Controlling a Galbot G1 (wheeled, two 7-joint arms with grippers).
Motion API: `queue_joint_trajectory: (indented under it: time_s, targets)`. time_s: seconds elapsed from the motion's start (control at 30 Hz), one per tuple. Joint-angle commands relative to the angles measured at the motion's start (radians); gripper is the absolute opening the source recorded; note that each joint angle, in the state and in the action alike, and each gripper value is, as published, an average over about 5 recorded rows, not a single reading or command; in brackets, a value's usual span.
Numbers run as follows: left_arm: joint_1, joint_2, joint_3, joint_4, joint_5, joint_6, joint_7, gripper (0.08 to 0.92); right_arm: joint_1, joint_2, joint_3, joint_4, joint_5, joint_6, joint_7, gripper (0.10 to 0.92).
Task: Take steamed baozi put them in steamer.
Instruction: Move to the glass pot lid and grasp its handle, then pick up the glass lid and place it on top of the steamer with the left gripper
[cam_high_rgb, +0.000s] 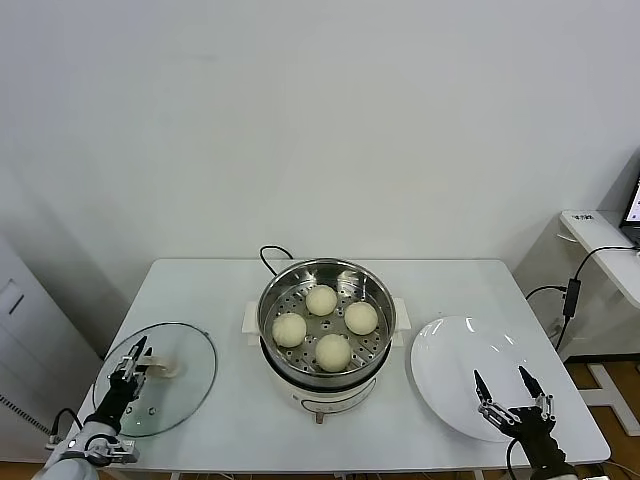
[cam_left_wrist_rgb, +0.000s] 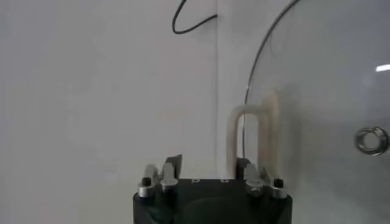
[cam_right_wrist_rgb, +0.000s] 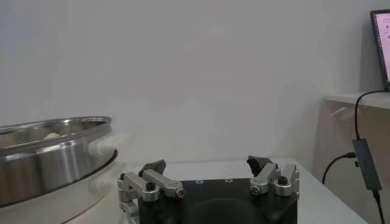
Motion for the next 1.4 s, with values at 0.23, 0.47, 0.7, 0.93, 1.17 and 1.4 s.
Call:
queue_joint_trajectory:
  time_s: [0.23,0.47,0.7,0.93,1.17,1.4]
  targets:
    - [0.126,0.111,0.049,-0.327,-0.356,0.125,0.155,0.23,0.019,-0.015,-0.01,-0.001,0.006,-0.02,-0.011,0.823]
    - [0.167,0.254,0.071,-0.545,-0.51,0.297,0.283,0.129,0.07,-0.069,-0.028,-0.017,0.017,-0.06,-0.007,0.823]
    - [0.174,0.393,0.22,-0.77,-0.609,0.627,0.422,0.129,0.111,-0.111,-0.038,-0.041,0.038,-0.111,-0.014,0.823]
    - [0.106,0.41,0.578,-0.898,-0.521,0.949,0.397,0.129,0.117,-0.167,-0.026,-0.08,0.083,-0.11,-0.04,0.823]
    - [-0.073,0.331,0.847,-0.82,-0.361,1.102,0.44,0.129,0.121,-0.167,-0.01,-0.093,0.07,-0.108,-0.042,0.823]
    - [-0.145,0.161,0.973,-0.699,-0.187,1.131,0.476,0.129,0.135,-0.152,-0.008,-0.093,0.05,-0.122,-0.034,0.823]
